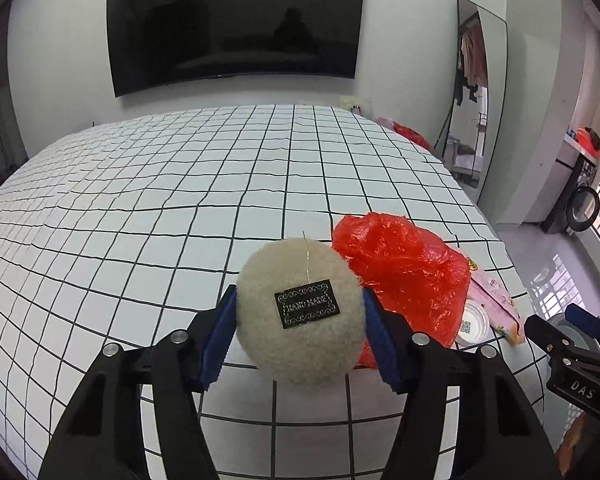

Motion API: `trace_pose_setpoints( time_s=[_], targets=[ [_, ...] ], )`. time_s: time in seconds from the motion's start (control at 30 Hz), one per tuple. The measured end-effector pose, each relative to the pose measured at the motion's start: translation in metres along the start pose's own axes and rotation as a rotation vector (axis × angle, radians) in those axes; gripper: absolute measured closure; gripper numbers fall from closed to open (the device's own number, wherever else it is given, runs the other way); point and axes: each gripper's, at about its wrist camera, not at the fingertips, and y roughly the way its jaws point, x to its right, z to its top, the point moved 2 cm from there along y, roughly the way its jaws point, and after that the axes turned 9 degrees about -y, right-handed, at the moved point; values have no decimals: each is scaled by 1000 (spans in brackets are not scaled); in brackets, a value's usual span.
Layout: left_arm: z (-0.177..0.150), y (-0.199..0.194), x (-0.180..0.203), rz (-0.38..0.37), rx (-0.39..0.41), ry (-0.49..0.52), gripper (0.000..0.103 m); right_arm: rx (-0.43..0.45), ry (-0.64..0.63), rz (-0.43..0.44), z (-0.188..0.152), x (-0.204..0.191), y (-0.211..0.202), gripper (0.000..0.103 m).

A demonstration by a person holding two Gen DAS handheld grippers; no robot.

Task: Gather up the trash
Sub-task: 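Grasp the pink snack wrapper with the right gripper while the left gripper holds the ball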

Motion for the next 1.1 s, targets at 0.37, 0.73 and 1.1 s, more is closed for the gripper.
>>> trace_pose_setpoints(
  time_s=[0.37, 0.73, 1.1],
  targets=[
    [7, 0, -15, 0, 5, -57, 44, -44, -118, -30, 26, -14, 38, 17],
    [6, -1, -17, -18, -1, -67, 44, -82, -169, -14, 29, -30, 55, 18],
    [6, 0, -19, -42, -4, -63, 44, -88, -202, 41, 36, -42, 59, 42]
  ],
)
